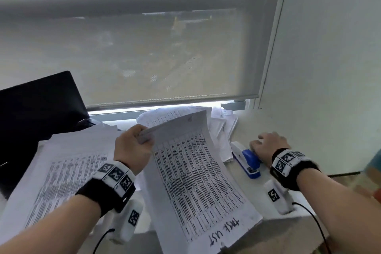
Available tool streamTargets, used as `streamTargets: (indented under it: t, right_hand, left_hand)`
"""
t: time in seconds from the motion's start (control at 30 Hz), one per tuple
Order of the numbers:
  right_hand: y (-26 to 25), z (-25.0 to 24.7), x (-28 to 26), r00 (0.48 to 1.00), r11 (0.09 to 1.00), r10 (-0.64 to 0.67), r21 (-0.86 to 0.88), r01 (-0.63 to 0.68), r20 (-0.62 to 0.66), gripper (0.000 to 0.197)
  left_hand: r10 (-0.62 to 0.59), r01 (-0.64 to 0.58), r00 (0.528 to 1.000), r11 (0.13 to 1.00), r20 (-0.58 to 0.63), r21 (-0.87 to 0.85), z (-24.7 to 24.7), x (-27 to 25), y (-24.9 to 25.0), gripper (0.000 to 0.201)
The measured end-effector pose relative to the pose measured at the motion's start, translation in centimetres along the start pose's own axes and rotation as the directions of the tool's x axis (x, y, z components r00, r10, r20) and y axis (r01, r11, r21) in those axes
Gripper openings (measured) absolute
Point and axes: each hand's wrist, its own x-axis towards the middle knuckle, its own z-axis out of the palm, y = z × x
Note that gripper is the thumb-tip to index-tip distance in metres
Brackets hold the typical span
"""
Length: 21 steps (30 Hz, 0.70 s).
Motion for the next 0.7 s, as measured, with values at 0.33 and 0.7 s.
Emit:
streamTargets:
  t: [0.33,0.7]
  right_hand:
    - [-4.0,2.4,-0.8,0.994,0.932,-0.099,-0.345,0.107,0.040,0.053]
    - [-6.1,-1.7,-7.5,0.964,0.092,-0.198,0.983,-0.162,0.177,0.008]
  left_hand:
    - [-0.052,0.055,0.997,0.998,-0.049,0.043,-0.1,-0.3,-0.9,0.029]
    - [-0.137,0.132,0.991,0.965,-0.007,-0.227,-1.4,-0.3,0.0,0.013]
